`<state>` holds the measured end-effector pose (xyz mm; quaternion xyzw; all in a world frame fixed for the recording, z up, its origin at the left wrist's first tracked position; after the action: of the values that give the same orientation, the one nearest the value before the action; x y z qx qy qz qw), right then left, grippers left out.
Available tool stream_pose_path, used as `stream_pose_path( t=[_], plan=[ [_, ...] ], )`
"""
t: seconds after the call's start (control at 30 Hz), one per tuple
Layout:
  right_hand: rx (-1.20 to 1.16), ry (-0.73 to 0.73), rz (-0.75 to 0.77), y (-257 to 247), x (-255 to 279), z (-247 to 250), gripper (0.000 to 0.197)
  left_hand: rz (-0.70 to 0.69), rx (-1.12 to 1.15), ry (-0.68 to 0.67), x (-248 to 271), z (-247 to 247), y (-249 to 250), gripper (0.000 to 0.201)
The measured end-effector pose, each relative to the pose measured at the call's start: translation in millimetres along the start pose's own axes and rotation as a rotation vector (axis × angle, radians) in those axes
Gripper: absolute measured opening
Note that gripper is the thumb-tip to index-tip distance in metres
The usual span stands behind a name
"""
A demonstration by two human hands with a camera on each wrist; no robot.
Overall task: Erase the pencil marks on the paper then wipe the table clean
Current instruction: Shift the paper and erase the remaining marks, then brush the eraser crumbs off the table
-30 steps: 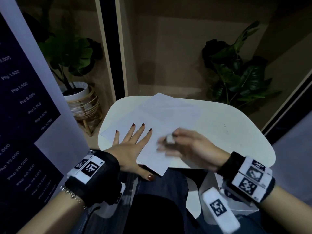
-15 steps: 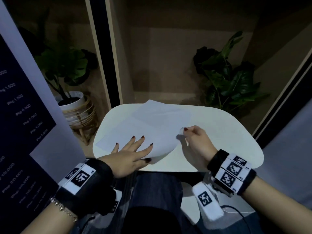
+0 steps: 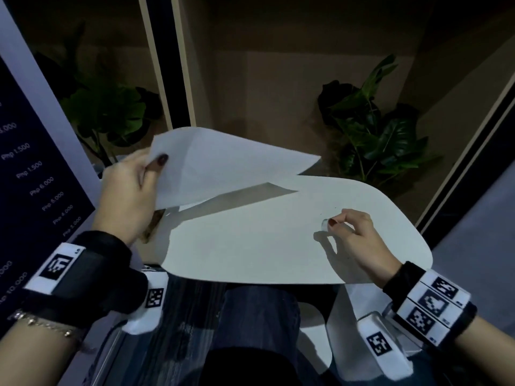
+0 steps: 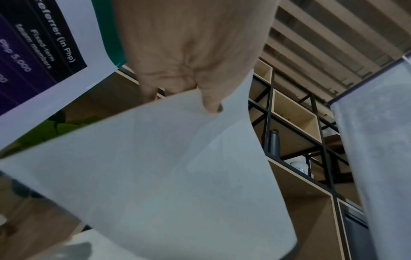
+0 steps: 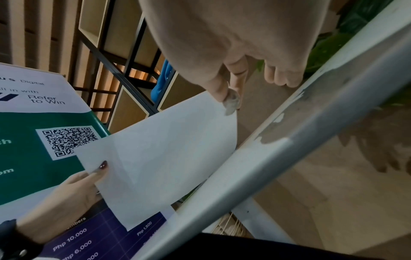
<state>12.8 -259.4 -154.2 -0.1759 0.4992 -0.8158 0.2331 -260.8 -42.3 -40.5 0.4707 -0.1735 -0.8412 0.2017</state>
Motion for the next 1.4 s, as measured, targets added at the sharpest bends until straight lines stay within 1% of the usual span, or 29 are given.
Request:
stream_pose_path(
  t=[0.03, 0.07, 0.13, 0.17, 0.2, 0.27, 0.33, 0.47, 0.5, 0.57, 0.63, 0.7, 0.83, 0.93, 1.0, 1.13, 1.27, 1.4],
  plan=[
    [0.008, -0.012, 0.004, 1.2, -0.2, 0.7, 0.023, -0.02, -0.058, -0.051, 0.0, -2.4, 0.2, 0.029],
    [0.008, -0.032, 0.007, 1.2, 1.7, 0.4, 0.021, -0.019, -0.127, -0.205, 2.3, -8.8, -3.2, 0.03],
    [-0.01, -0.056, 0.017, 0.0, 6.5, 1.2, 0.019, 0.006, -0.252, -0.662, 12.2, -29.6, -15.9, 0.03],
    [0.009, -0.068, 0.023, -0.3, 8.6, 1.2, 0.02, 0.028, -0.295, -0.838, 18.7, -38.8, -22.9, 0.027],
    [0.039, -0.068, 0.042, -2.3, 12.0, 1.5, 0.021, 0.044, -0.32, -0.948, 24.1, -45.5, -27.6, 0.026],
    [0.048, -0.053, 0.065, -4.6, 14.7, 1.3, 0.02, 0.103, -0.355, -1.077, 30.6, -53.3, -30.5, 0.037],
    [0.036, -0.068, 0.088, -10.0, 18.0, -0.2, 0.017, 0.135, -0.381, -1.142, 34.0, -59.4, -28.7, 0.044],
    [0.015, -0.164, 0.155, -23.1, 21.7, -15.8, 0.018, 0.087, -0.434, -1.22, 42.1, -71.0, -22.9, 0.039],
    [0.024, -0.178, 0.149, -27.0, 22.5, -21.2, 0.017, 0.075, -0.458, -1.262, 44.8, -74.2, -21.4, 0.043],
    [0.062, -0.223, 0.119, -35.9, 24.5, -32.4, 0.012, 0.089, -0.482, -1.388, 50.8, -77.8, -15.0, 0.063],
    [0.11, -0.327, 0.084, -47.9, 28.0, -43.2, 0.011, 0.114, -0.442, -1.496, 54.4, -76.0, -4.1, 0.079],
    [0.186, -0.405, 0.086, -62.3, 31.1, -51.9, 0.014, 0.099, -0.412, -1.527, 55.1, -73.4, 3.7, 0.086],
    [0.4, -0.422, 0.127, -86.8, 21.3, -65.9, 0.015, 0.069, -0.444, -1.539, 56.0, -71.3, 11.4, 0.088],
    [0.487, -0.449, 0.119, -103.1, 7.1, -78.9, 0.012, 0.056, -0.475, -1.56, 57.0, -70.7, 20.0, 0.086],
    [0.548, -0.469, 0.11, -113.3, -3.3, -89.7, 0.014, 0.053, -0.488, -1.567, 57.7, -70.8, 25.4, 0.084],
    [0.661, -0.581, 0.053, -120.3, -17.3, -115.8, 0.02, 0.033, -0.52, -1.57, 57.4, -69.6, 32.6, 0.079],
    [0.697, -0.549, 0.045, -115.7, -22.7, -130.6, 0.021, 0.026, -0.532, -1.56, 55.9, -66.3, 31.9, 0.075],
    [0.641, -0.497, 0.05, -110.7, -22.1, -120.9, 0.018, 0.021, -0.513, -1.547, 55.6, -66.3, 28.6, 0.075]
  ],
)
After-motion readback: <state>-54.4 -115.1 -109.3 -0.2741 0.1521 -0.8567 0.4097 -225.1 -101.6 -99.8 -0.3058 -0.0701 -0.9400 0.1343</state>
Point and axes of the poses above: each hand's wrist, its own x-axis away from the middle knuckle, its own z-axis out of the back of the hand, y = z × x, the point moved 2 cm from there along -x, towards the middle knuckle, and after that the axes turned 12 degrees about -z, right-handed, at the moved point
